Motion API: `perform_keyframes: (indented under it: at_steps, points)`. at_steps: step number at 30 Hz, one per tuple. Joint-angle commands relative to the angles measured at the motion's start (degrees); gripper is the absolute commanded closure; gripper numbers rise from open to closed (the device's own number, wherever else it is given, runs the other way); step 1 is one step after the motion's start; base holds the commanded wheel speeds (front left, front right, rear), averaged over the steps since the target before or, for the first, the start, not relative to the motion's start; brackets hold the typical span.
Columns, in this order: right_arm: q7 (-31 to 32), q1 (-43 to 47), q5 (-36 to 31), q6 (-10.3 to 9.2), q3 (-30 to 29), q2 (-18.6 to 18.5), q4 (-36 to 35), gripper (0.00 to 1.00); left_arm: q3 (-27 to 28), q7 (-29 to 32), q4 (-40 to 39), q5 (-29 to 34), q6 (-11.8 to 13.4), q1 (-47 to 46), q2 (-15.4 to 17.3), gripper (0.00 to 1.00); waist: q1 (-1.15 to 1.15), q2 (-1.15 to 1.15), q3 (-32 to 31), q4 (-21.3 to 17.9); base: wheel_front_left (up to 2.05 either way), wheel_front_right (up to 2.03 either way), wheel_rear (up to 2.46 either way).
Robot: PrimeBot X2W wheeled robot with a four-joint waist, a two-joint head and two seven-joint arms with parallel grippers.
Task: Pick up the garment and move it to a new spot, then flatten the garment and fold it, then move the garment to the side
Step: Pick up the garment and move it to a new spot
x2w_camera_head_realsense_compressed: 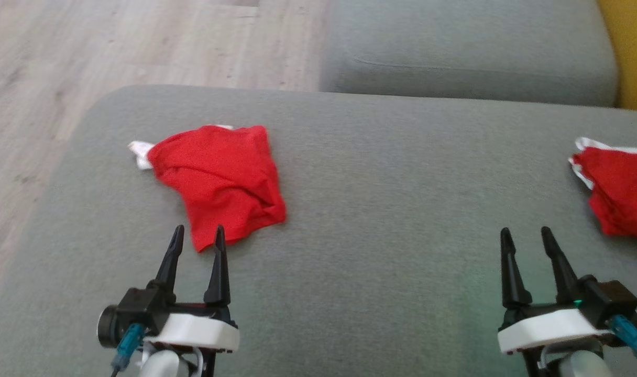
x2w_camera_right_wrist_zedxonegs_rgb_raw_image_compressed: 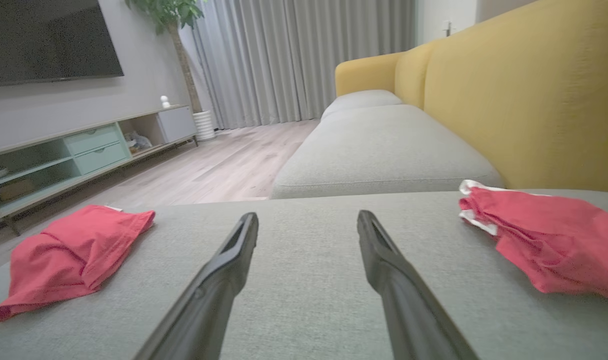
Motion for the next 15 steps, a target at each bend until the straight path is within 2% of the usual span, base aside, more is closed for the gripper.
perform_keyframes:
  at_steps: [1, 9, 15]
  points:
    - [-0.68, -1.32, 0.54, -0.05, 2.06, -0.30, -2.16, 0.00, 2.43, -0.47, -1.64, 0.64, -0.02, -2.15, 0.21, 0.00, 0.00, 0.00, -0.27, 2.29, 0.00, 0.00, 0.00]
    - [-0.69, -1.21, 1.89, -0.05, 5.81, -0.30, -1.90, 0.00, 4.07, -0.47, -1.28, 1.81, -0.30, -1.47, 0.21, 0.00, 0.00, 0.00, -1.18, 8.27, 0.00, 0.00, 0.00]
    - [-0.69, -0.86, 2.88, -0.05, 8.38, -0.30, -1.56, 0.00, 5.48, -0.47, -1.30, 2.49, -0.62, -0.74, 0.21, 0.00, 0.00, 0.00, -1.66, 11.08, 0.00, 0.00, 0.00]
